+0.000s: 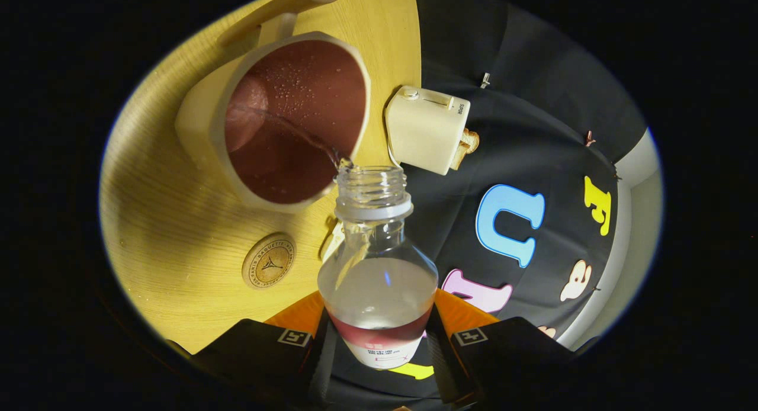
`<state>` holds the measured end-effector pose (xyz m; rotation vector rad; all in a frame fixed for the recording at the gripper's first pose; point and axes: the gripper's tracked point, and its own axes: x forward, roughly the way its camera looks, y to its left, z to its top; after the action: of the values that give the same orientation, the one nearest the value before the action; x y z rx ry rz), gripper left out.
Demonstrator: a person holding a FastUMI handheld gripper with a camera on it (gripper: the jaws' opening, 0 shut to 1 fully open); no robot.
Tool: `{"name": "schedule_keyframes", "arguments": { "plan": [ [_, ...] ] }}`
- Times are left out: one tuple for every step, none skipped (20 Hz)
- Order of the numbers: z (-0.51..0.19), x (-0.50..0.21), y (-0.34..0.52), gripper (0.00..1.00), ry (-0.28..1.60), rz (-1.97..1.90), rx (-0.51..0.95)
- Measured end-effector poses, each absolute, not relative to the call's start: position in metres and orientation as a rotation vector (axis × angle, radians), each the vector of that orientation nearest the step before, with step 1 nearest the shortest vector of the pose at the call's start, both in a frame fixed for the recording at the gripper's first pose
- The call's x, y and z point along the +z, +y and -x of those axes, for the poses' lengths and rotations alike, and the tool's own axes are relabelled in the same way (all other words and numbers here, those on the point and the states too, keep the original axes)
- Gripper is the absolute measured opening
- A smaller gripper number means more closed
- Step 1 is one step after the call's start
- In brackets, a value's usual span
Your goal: Take the bottle from table, then pour the juice into the cup, finally place the bottle on the coaster
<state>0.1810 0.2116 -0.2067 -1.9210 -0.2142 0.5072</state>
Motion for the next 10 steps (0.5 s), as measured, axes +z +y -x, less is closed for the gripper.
{"name": "schedule_keyframes", "arguments": {
  "plan": [
    [-0.1812,-0.2051,0.2118,0.72,-0.222,1.928,0.508],
    [-0.1812,-0.2046,0.212,0.72,-0.226,1.935,0.508],
    [-0.1805,-0.2042,0.2105,0.72,-0.225,1.939,0.51],
    [-0.1813,-0.2064,0.2094,0.72,-0.214,1.941,0.515],
    [-0.1812,-0.2061,0.2087,0.72,-0.214,1.944,0.515],
    [-0.1796,-0.2034,0.2115,0.72,-0.225,1.949,0.516],
    [-0.1788,-0.2024,0.2127,0.72,-0.231,1.953,0.518],
    [-0.1784,-0.2028,0.2139,0.72,-0.239,1.958,0.521],
    [-0.1774,-0.2019,0.2145,0.72,-0.247,1.965,0.522],
    [-0.1776,-0.2019,0.2162,0.72,-0.251,1.972,0.524]
  ]
}}
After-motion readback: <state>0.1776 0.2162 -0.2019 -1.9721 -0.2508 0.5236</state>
